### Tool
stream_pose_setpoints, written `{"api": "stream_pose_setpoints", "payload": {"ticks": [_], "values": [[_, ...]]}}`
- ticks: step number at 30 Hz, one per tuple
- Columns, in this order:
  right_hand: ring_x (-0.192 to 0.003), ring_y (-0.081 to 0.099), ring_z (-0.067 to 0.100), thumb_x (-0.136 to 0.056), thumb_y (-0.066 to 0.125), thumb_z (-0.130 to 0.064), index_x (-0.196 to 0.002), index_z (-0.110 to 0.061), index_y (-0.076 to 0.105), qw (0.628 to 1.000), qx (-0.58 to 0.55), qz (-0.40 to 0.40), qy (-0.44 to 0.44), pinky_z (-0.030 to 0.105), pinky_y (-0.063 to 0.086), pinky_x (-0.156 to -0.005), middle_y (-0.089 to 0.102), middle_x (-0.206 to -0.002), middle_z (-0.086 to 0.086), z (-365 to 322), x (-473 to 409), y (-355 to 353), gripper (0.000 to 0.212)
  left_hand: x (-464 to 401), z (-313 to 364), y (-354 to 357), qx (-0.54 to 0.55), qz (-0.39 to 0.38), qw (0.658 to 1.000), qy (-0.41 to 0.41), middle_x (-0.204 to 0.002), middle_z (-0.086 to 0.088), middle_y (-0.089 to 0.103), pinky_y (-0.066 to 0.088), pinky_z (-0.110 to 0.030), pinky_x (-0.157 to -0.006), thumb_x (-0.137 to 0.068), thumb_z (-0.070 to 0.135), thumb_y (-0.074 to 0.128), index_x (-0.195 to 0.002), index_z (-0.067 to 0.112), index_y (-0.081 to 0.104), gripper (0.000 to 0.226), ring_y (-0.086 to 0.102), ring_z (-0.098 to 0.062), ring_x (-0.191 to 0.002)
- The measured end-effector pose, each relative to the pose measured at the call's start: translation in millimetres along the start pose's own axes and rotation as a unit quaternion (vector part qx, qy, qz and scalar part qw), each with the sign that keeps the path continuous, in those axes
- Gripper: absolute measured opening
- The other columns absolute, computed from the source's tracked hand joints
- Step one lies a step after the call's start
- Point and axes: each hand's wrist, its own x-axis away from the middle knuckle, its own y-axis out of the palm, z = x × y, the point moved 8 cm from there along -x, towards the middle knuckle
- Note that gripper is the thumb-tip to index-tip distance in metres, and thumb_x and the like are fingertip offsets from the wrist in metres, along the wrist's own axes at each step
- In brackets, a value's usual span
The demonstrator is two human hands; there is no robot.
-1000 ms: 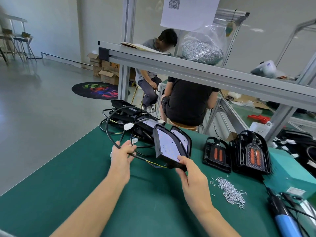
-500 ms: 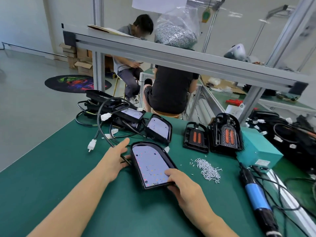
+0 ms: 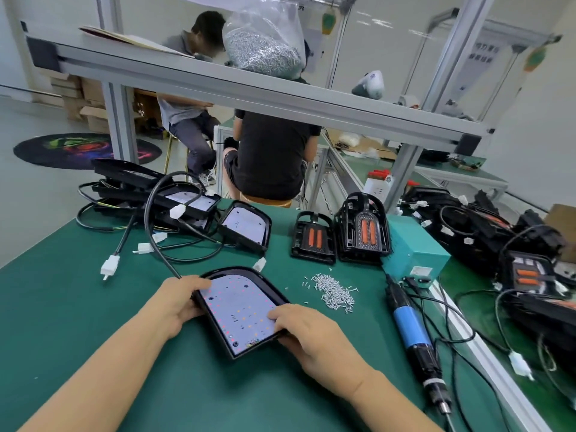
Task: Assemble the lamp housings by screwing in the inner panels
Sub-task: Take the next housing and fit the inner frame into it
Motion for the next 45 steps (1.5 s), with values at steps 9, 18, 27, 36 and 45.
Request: {"api": "stream_pose_setpoints", "payload": {"ticks": [9, 18, 27, 36, 45], "values": [[-0.116, 0.053, 0.016, -0.058, 0.042, 0.014, -0.108, -0.006, 0.066, 0.989, -0.012, 0.090, 0.114, 0.021, 0.033, -0.106, 0.065, -0.117, 0.004, 48, -3, -33, 0.059, 1, -10, 5, 0.101, 0.059, 0.993, 0.011, -0.079, -0.011, 0.060, 0.048, -0.036, -0.063, -0.090, -0.006, 0.050, -0.082, 0.004, 0.055, 0.014, 0.057, -0.022, -0.070], [-0.131, 0.038, 0.024, -0.094, 0.058, -0.022, -0.138, -0.016, 0.045, 0.888, 0.065, 0.066, 0.450, 0.036, 0.040, -0.095, 0.041, -0.144, 0.005, 176, 10, -66, 0.046, 11, -5, 5, 0.076, 0.037, 0.995, 0.044, -0.074, -0.009, 0.065, 0.056, -0.030, -0.054, -0.090, -0.008, 0.048, -0.081, 0.004, 0.061, 0.019, 0.059, -0.023, -0.069], [-0.141, 0.026, 0.035, -0.089, 0.066, -0.043, -0.151, -0.016, 0.024, 0.839, 0.038, 0.008, 0.543, 0.049, 0.035, -0.107, 0.023, -0.156, 0.013, 217, -3, -66, 0.079, 20, -1, 7, 0.070, 0.022, 0.995, 0.061, -0.067, -0.007, 0.068, 0.049, -0.034, -0.065, -0.089, -0.008, 0.047, -0.083, 0.002, 0.063, 0.020, 0.058, -0.023, -0.069], [-0.145, 0.017, 0.040, -0.081, 0.064, -0.063, -0.155, -0.018, 0.009, 0.808, 0.092, -0.028, 0.582, 0.051, 0.022, -0.116, 0.012, -0.158, 0.023, 234, -2, -59, 0.103, 23, 1, 9, 0.070, 0.015, 0.995, 0.070, -0.084, -0.013, 0.066, 0.050, -0.035, -0.067, -0.091, -0.007, 0.047, -0.089, 0.001, 0.064, 0.018, 0.060, -0.024, -0.074], [-0.139, 0.031, 0.039, -0.087, 0.057, -0.061, -0.152, -0.016, 0.016, 0.793, 0.142, -0.040, 0.592, 0.048, 0.028, -0.111, 0.030, -0.151, 0.022, 246, -6, -58, 0.089, 21, 0, 9, 0.069, 0.020, 0.995, 0.068, -0.085, -0.013, 0.069, 0.050, -0.036, -0.068, -0.091, -0.006, 0.048, -0.092, 0.002, 0.065, 0.019, 0.062, -0.025, -0.076]]}}
